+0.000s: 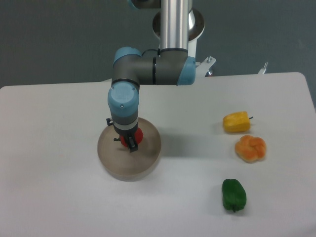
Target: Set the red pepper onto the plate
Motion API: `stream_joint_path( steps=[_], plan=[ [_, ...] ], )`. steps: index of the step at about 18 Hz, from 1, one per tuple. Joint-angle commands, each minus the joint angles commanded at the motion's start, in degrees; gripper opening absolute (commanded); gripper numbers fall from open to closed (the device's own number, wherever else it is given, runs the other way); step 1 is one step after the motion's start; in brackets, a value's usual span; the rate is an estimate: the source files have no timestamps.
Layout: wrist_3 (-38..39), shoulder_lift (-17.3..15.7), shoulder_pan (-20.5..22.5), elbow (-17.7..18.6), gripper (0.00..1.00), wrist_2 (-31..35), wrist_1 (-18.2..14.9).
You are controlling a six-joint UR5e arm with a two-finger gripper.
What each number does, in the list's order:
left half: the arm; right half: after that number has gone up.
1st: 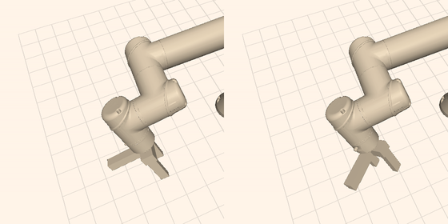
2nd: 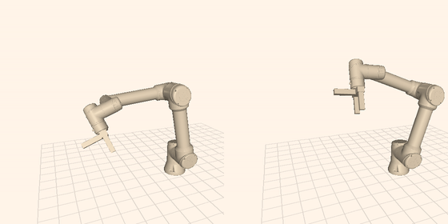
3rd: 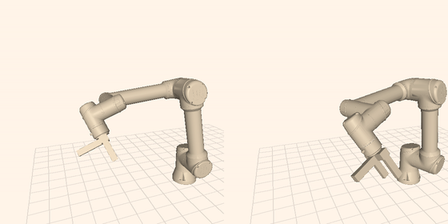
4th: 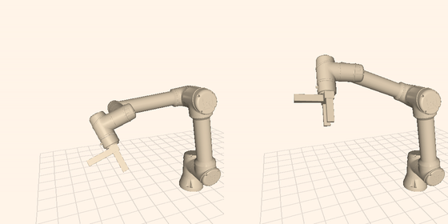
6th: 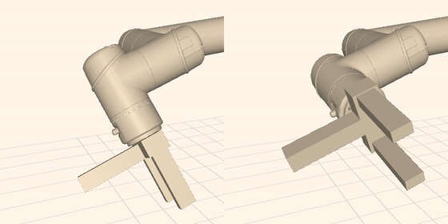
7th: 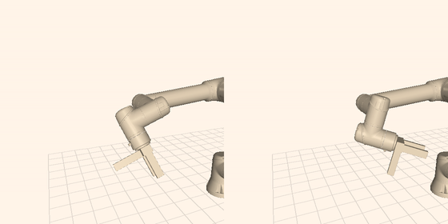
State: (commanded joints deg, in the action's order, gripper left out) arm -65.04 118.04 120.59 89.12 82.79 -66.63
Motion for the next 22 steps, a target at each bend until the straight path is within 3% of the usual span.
stream_joint_path(
  steps=[5, 10, 14, 15, 18, 19, 22],
  plan=[
    [-0.4, -1.8, 1.0, -1.1, 1.0, 0.4, 1.0],
    [-2.3, -4.3, 7.7, -3.5, 1.0, 0.7, 0.7],
    [-12.4, -5.2, 14.7, -4.9, 1.0, 1.2, 0.3],
    [-14.8, -5.3, 16.3, -6.1, 1.0, 1.3, -0.6],
    [-21.1, -4.3, 20.1, -10.2, 1.0, 2.8, -8.7],
    [-23.8, -4.1, 20.9, -10.4, 1.0, 3.2, -10.0],
    [-29.3, -3.7, 23.1, -9.7, 1.0, 3.3, -10.3]
  ],
)
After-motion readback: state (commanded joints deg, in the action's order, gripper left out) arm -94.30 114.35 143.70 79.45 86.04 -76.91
